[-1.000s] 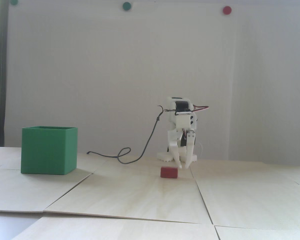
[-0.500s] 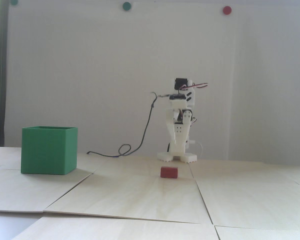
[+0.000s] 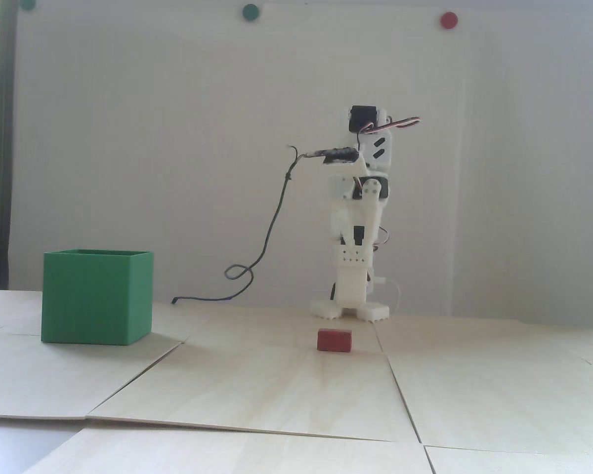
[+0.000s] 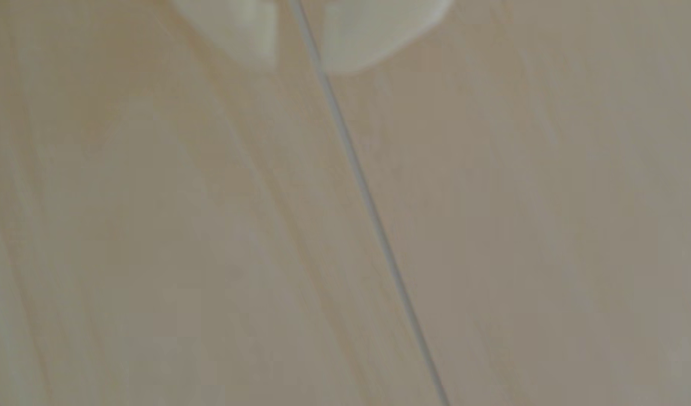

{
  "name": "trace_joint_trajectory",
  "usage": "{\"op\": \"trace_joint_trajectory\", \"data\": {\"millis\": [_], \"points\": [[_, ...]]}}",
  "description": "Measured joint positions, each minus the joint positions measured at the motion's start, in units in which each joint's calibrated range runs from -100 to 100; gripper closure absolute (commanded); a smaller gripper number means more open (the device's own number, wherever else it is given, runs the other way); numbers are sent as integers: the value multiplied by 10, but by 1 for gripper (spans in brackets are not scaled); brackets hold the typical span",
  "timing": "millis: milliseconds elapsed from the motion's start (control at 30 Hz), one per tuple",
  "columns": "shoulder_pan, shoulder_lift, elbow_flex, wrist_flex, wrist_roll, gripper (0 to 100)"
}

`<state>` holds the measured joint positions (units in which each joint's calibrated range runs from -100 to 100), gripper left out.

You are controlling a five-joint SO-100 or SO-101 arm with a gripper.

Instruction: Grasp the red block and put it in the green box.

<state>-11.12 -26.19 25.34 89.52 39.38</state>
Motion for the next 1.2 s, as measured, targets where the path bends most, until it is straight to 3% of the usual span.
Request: {"op": "trace_joint_trajectory", "data": {"millis": [667, 1200], "points": [[-39, 409, -363, -1, -88, 98], [-57, 445, -388, 2, -101, 98]]}}
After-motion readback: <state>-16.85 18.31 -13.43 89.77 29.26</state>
